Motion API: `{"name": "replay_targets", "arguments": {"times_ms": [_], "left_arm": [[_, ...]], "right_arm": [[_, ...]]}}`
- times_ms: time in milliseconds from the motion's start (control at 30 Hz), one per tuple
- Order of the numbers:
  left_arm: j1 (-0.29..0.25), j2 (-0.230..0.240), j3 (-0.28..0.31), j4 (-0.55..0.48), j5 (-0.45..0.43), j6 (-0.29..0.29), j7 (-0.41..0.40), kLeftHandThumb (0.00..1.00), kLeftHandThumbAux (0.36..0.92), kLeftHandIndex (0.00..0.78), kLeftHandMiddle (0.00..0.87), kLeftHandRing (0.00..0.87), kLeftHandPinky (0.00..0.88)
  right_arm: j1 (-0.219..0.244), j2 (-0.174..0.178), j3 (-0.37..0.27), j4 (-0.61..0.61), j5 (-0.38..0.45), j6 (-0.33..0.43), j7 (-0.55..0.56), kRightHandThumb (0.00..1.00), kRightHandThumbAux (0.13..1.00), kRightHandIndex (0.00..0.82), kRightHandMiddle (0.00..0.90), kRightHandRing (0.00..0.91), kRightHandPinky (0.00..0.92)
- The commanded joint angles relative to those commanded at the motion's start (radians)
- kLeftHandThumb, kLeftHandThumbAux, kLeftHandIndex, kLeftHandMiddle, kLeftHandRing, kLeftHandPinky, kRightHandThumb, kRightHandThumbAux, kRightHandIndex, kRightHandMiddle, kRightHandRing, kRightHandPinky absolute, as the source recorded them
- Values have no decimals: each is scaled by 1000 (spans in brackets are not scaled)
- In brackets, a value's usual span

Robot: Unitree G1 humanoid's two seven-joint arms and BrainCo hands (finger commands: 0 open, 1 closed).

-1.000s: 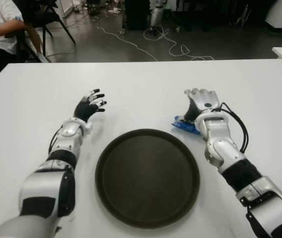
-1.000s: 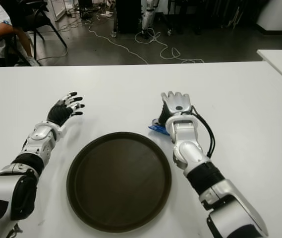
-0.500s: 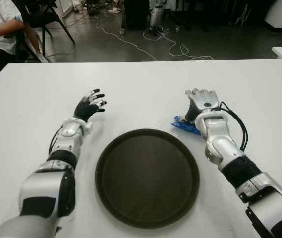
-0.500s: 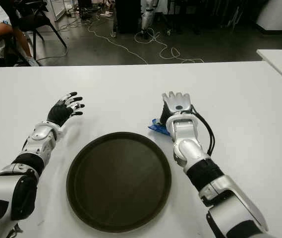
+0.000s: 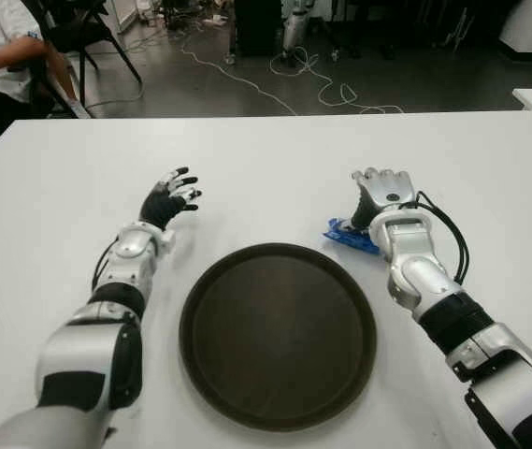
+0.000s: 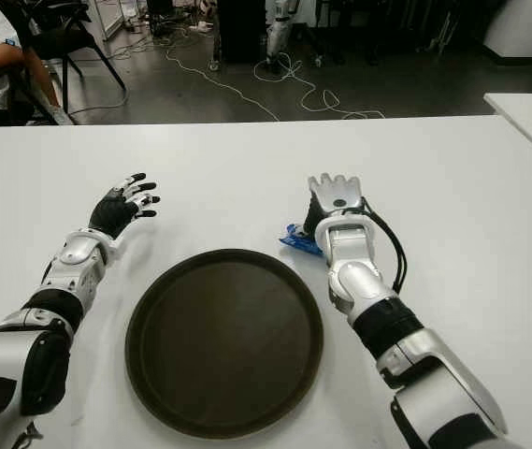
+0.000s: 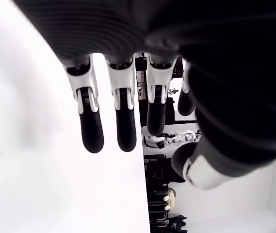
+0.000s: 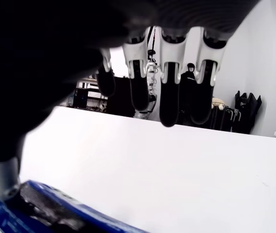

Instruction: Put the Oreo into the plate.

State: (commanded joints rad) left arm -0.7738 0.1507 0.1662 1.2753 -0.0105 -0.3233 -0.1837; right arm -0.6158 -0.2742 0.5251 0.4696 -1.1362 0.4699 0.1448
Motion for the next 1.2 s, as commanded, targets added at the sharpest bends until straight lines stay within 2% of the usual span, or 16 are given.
{"name": "replay_targets", "arguments": {"times_ms": [300, 433, 567, 667, 1000, 1200], "left_arm": [[-3, 0, 2, 1, -2, 6, 3, 31, 716, 109, 196, 248, 322], [-4, 2, 1, 0, -1, 8, 5, 26, 721, 105, 191, 245, 322], [-4, 4, 2, 1, -1, 10, 5, 12, 725, 103, 189, 247, 329], [-5, 5, 3, 1, -2, 12, 3, 8, 729, 104, 189, 249, 336], [-7, 2, 2, 4, 0, 13, 7, 44, 742, 114, 190, 245, 323], [-8, 2, -2, 6, 5, 12, 13, 33, 742, 109, 181, 240, 322]], "right_arm": [[2, -16, -3, -25, 3, 1, 18, 6, 560, 150, 204, 256, 345], [8, -28, -5, -54, 2, 3, 36, 7, 558, 161, 209, 258, 349], [34, -48, -8, -123, -6, 15, 67, 3, 551, 179, 218, 261, 346], [78, -68, -15, -216, -18, 36, 99, 0, 553, 202, 238, 285, 368], [115, -83, -25, -297, -20, 56, 127, 13, 565, 210, 238, 283, 357], [139, -89, -37, -341, -19, 60, 124, 26, 570, 194, 229, 273, 345]]}}
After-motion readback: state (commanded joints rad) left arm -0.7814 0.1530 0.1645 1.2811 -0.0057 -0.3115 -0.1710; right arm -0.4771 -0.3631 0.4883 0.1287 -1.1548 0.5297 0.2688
